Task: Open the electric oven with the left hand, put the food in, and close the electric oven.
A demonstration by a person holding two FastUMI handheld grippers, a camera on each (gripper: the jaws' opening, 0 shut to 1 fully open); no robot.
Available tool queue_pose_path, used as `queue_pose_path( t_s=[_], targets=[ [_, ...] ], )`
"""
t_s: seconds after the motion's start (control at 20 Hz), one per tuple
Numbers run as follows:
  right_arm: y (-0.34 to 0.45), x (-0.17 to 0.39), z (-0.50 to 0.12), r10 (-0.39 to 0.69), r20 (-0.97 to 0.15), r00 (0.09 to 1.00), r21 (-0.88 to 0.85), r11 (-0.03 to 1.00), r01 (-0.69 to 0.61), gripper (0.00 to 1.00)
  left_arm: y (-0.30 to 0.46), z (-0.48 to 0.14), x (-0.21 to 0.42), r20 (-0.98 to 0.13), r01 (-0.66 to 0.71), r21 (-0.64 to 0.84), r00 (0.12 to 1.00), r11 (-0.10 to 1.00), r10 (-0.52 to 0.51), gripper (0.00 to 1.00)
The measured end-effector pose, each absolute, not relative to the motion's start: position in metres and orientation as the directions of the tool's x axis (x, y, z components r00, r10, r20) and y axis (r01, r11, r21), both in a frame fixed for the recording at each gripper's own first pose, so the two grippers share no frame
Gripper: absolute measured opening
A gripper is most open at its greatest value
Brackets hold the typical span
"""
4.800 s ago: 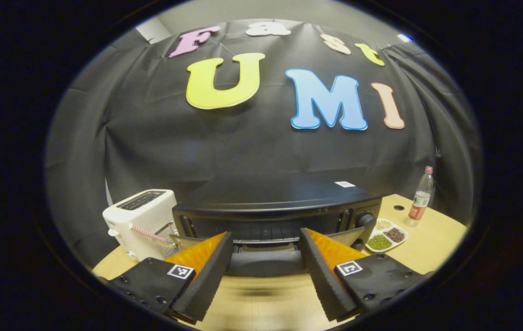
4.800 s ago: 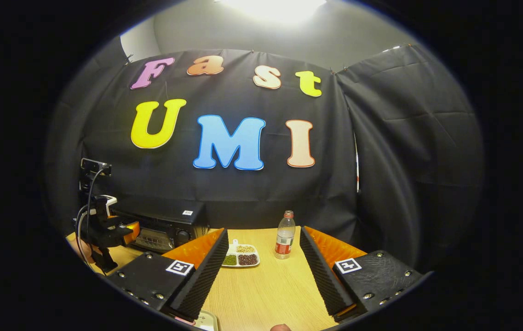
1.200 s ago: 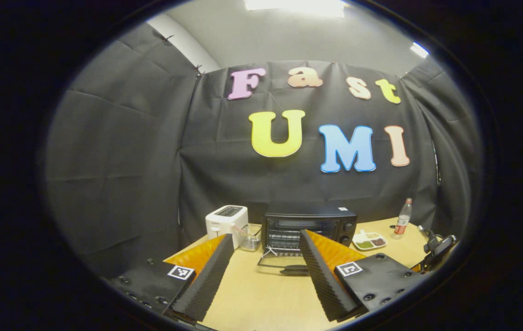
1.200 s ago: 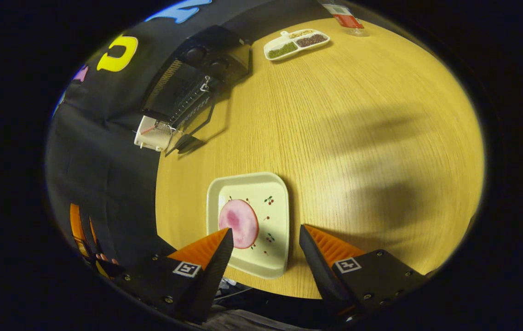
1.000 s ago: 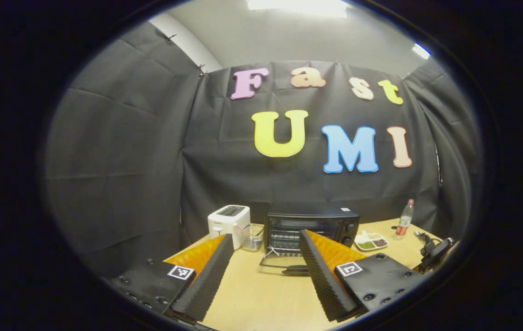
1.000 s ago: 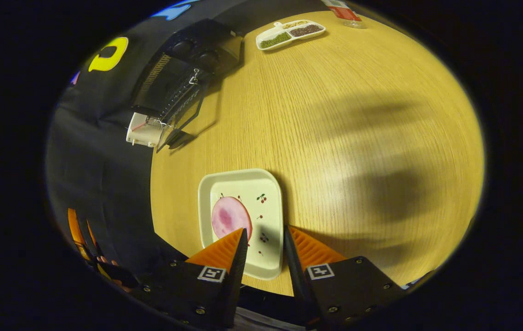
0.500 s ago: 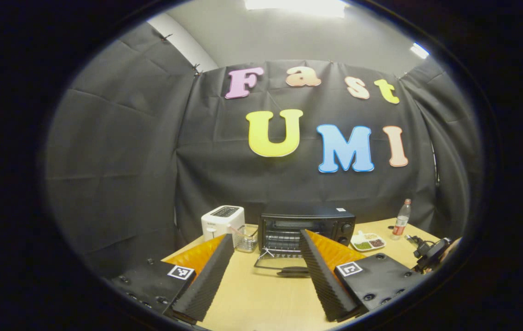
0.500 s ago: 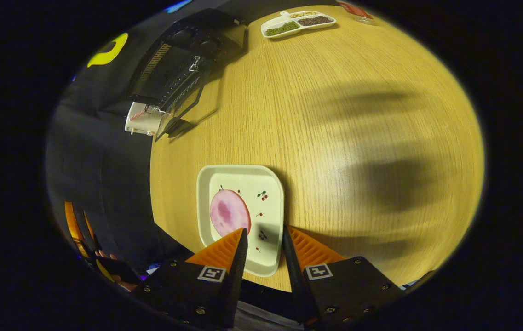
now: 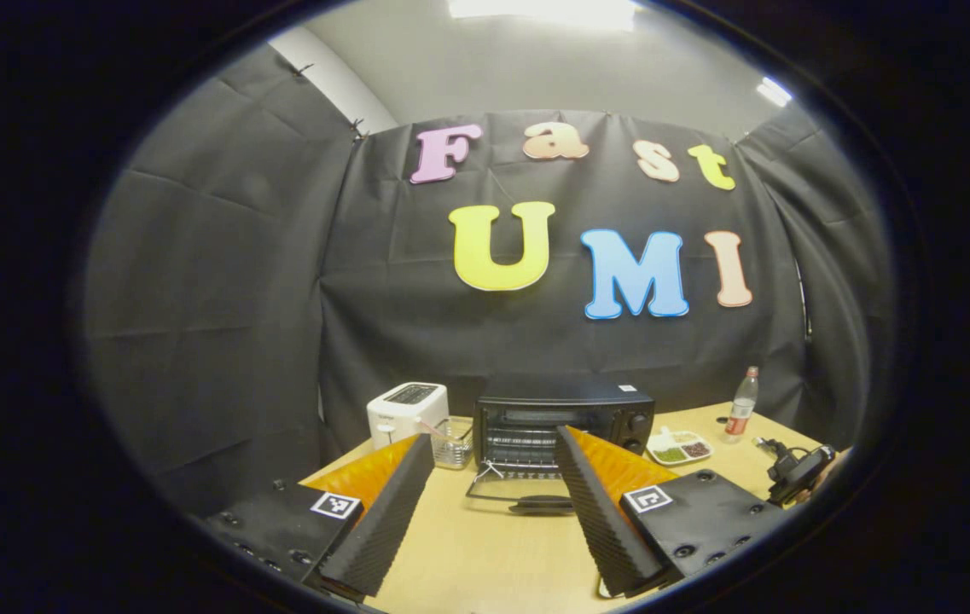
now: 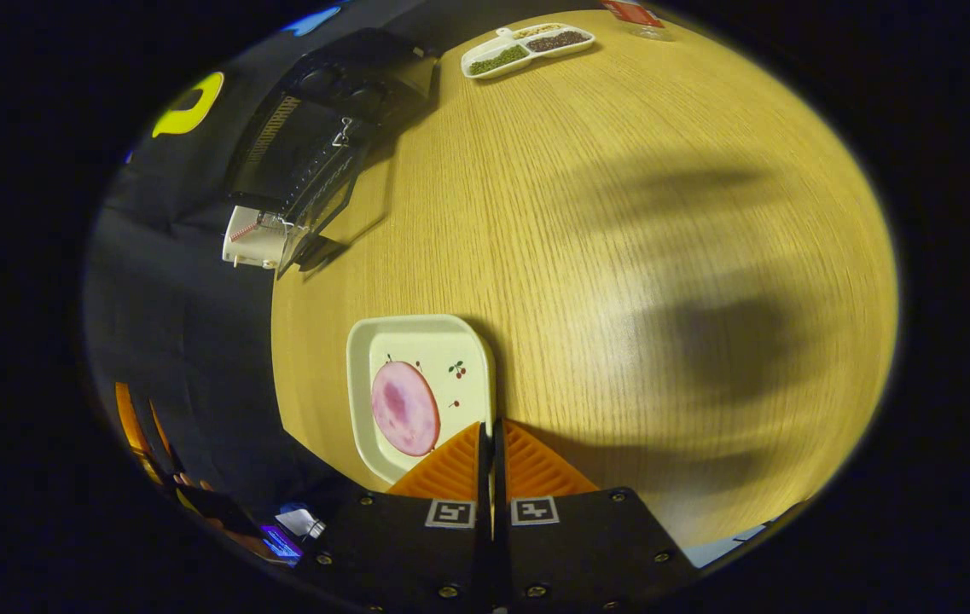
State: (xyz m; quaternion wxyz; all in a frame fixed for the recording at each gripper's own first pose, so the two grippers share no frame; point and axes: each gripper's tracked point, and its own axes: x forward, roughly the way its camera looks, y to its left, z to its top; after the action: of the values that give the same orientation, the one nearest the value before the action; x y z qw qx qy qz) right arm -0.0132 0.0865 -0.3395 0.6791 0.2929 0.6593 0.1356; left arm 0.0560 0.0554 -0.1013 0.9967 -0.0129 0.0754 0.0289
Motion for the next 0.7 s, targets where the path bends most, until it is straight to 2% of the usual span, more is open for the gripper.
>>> queue_pose_path(
  t_s=[0.2, 0.45, 0.7],
  targets=[
    [0.085, -0.012, -0.329, 0.596, -0.792, 0.134, 0.610, 0.760, 0.223, 0.00, 0.060, -0.096, 0.059, -0.137, -0.062, -0.016, 0.989, 0.998, 0.059, 1.00],
    [0.100, 0.009, -0.298, 0.656, -0.725, 0.210, 0.686, 0.665, 0.293, 0.00, 0.062, -0.099, 0.069, -0.134, -0.068, -0.022, 0.989, 0.997, 0.064, 1.00],
    [0.128, 0.046, -0.281, 0.642, -0.704, 0.305, 0.709, 0.611, 0.353, 0.00, 0.065, -0.104, 0.087, -0.136, -0.056, -0.031, 0.989, 0.998, 0.051, 1.00]
  ],
)
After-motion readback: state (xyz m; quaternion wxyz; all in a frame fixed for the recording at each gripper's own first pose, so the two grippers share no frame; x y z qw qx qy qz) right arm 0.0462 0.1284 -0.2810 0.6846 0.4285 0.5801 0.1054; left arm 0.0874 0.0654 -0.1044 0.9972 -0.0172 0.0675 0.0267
